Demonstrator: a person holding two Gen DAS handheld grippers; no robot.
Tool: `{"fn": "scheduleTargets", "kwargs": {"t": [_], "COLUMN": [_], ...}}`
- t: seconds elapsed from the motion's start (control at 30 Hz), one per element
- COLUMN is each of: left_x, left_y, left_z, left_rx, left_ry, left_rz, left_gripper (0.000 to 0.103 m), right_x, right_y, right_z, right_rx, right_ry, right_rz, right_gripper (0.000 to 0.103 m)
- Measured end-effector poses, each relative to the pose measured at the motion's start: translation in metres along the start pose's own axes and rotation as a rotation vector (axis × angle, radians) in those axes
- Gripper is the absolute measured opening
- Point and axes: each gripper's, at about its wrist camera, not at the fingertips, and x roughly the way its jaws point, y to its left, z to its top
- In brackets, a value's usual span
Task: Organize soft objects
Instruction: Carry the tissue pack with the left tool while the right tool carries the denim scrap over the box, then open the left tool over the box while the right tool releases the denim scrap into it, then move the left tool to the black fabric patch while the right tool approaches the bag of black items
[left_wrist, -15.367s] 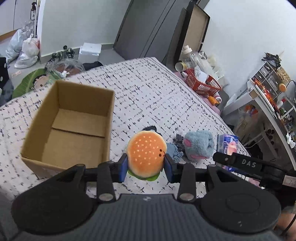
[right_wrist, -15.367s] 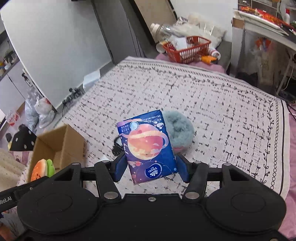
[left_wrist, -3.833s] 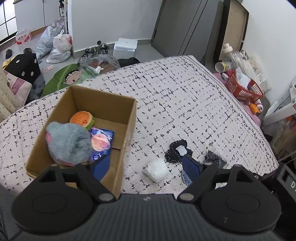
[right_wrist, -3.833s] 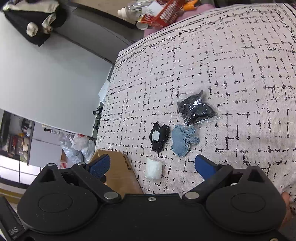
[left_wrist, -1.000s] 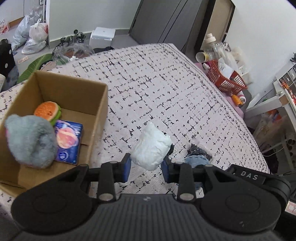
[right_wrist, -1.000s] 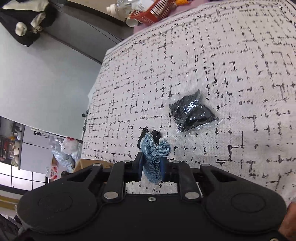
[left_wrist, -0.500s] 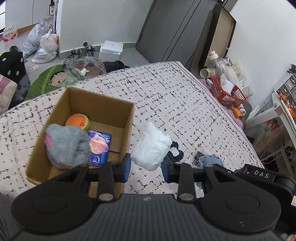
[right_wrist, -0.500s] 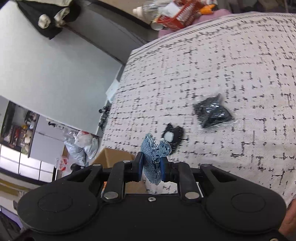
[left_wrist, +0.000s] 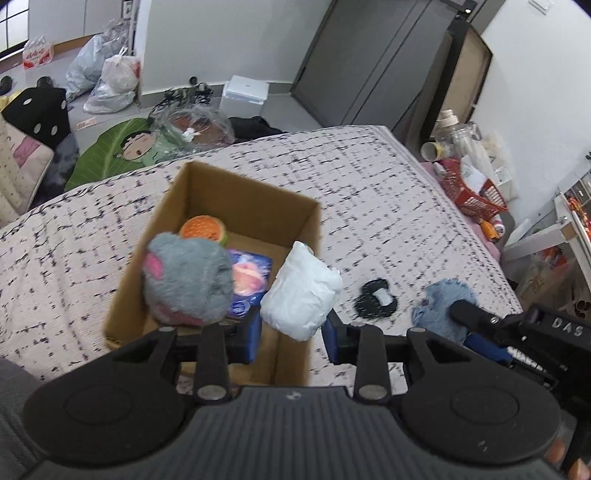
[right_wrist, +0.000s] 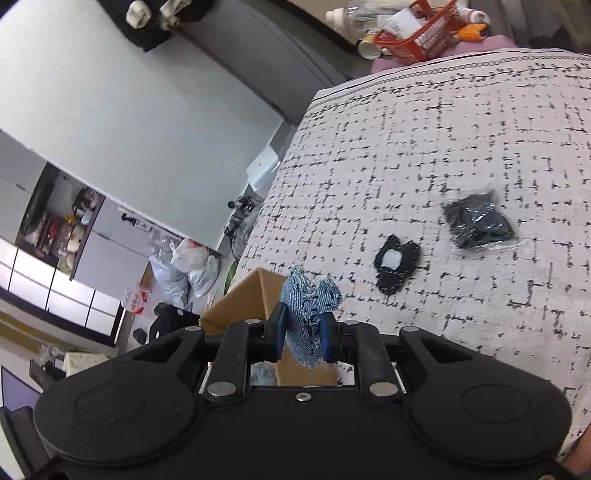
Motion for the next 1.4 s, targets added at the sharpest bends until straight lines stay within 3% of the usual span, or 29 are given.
{"fn": "scheduleTargets", "kwargs": {"t": [0.53,0.67,0.73,1.03,1.07,1.13,1.17,1.33,1.4], "left_x": [0.018,0.02,0.017,0.006,0.005,0.003,0.003,-0.006,-0.01], "left_y": [0.051,0.059,0.062,0.074,0.075,0.075,0.075,0.069,0.064], "left_z": [-0.003,0.001,0.005,0.014,0.014,0.014,0.014,0.014,0.016], "left_rx": [-0.069,-0.076,-0.08,-0.089,-0.086,-0.081,-0.078,-0.072,-0.052], "left_ry": [0.092,0.121,0.124,0.092,0.089,0.088,0.086,0.037,0.024], "left_rz": [0.008,0.022,0.024,0.058,0.06,0.065,0.067,0.087,0.087], "left_gripper": [0.034,0.043,0.053,0.063,0.063,0.063,0.064,0.081,0.082], "right_x": [0.03,0.04,0.044,0.054,0.054,0.055,0.054,0.04,0.035], "right_y": [0.056,0.066,0.07,0.082,0.082,0.082,0.081,0.078,0.075], "right_z": [-0.031,-0.039,-0.042,-0.052,-0.052,-0.051,-0.051,-0.044,-0.04], "right_rx": [-0.14,-0.158,-0.168,-0.195,-0.197,-0.186,-0.179,-0.184,-0.18], "right_ry": [0.072,0.091,0.102,0.121,0.122,0.131,0.125,0.085,0.077], "right_rz": [0.04,0.039,0.041,0.023,0.019,0.004,-0.01,-0.046,-0.07], "right_gripper": [0.019,0.019,0.019,0.023,0.026,0.069,0.075,0.083,0.085]}}
